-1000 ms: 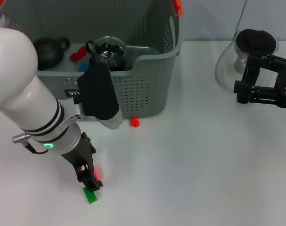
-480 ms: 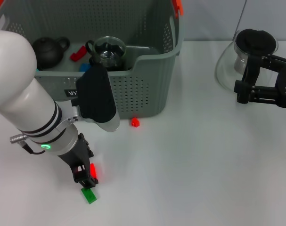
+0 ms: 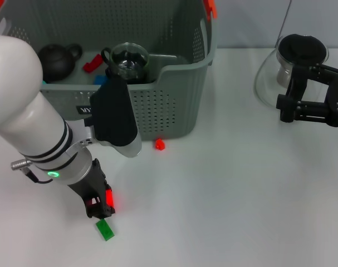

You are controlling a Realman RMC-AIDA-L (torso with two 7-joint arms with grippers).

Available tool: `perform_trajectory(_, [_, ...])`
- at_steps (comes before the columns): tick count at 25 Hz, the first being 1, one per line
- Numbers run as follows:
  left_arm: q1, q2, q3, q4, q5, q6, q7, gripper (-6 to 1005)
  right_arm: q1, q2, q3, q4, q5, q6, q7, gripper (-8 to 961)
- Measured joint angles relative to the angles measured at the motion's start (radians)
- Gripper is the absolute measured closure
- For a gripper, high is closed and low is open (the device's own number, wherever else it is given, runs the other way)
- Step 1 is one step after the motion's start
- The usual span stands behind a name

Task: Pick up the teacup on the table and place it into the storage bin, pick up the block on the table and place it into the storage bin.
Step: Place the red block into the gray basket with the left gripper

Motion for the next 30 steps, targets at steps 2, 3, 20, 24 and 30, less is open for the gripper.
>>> perform_trajectory(2, [0.002,0.000,-0.007,0.027,-0.004,0.027,0.000,595,0.000,0.000,0.000,0.000,0.000,0.000,0.000,29])
perform_trajectory(3, [0.003,0.000,-0.018,0.054,-0.010,0.057,0.000,593,0.000,0.000,0.000,0.000,0.000,0.000,0.000,29])
perform_trajectory(20, [-0.250,0.125,-0.791,0.427,-0.255,0.362,-0.108,562,-0.006,-0.003,0.005,-0.002,0.001,-0.022,-0.006,31])
perform_trajectory(24, [-0.293,0.167,-0.775,0.230,-0.218,0.191,-0.114,554,-0.008,-0.003,0.005,-0.004,0.002,-0.028,-0.006,31])
perform_trajectory(30, [-0.361,0.177,-0.771,-0.022,-0.123,-0.029,-0.104,543,-0.005,-0.001,-0.002,-0.009,0.002,-0.033,-0.002,32])
